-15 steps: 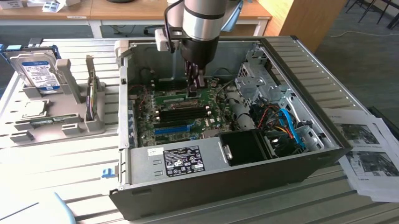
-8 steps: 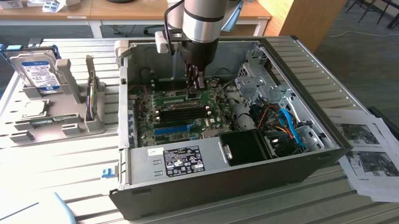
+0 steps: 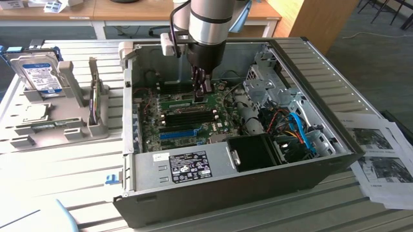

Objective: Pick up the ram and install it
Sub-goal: 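Insert the ram into the slot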

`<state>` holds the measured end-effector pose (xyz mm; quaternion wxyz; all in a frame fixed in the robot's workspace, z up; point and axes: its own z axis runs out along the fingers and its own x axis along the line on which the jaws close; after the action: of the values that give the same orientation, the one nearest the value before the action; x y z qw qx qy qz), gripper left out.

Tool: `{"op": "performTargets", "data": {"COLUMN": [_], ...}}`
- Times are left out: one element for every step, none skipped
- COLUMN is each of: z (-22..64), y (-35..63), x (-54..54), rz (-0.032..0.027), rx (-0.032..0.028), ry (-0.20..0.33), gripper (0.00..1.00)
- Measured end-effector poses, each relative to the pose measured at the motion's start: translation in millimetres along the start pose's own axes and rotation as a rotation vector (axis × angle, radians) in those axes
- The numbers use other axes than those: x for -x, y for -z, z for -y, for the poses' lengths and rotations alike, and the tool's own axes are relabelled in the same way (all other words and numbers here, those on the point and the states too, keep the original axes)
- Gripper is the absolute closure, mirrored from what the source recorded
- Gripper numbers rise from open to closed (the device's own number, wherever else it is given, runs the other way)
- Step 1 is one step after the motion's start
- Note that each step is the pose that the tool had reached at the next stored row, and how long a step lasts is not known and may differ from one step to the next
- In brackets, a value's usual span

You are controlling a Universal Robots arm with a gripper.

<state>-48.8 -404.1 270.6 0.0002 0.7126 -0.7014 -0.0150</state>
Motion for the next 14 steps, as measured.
{"op": "performTargets", "data": {"z": [0.4, 1.1, 1.7, 2.1, 2.6, 3.0, 3.2, 3.5, 3.6, 3.8, 3.9, 3.9, 4.0, 4.0], "y": [-0.1, -0.1, 0.0, 0.0, 0.1, 0.0, 0.0, 0.0, 0.0, -0.1, -0.1, -0.1, -0.2, -0.3], "x": [0.0, 0.0, -0.1, -0.1, -0.1, -0.1, -0.1, -0.1, -0.1, -0.1, -0.1, -0.1, -0.1, -0.1], "rz": [0.0001, 0.0002, 0.0001, 0.0, 0.0, 0.0001, 0.0002, 0.0003, 0.0003, 0.0003, 0.0004, 0.0003, 0.0004, 0.0005], "rx": [0.0, -0.0001, -0.0001, -0.0001, 0.0, -0.0001, -0.0001, -0.0001, -0.0002, -0.0002, -0.0003, -0.0003, -0.0003, -0.0005], "ry": [0.0, 0.0, 0.0, 0.0, -0.001, -0.002, -0.004, -0.007, -0.009, -0.011, -0.014, -0.017, -0.02, -0.024], "gripper": [0.89, 0.89, 0.89, 0.89, 0.89, 0.89, 0.89, 0.89, 0.89, 0.89, 0.89, 0.89, 0.89, 0.89]}}
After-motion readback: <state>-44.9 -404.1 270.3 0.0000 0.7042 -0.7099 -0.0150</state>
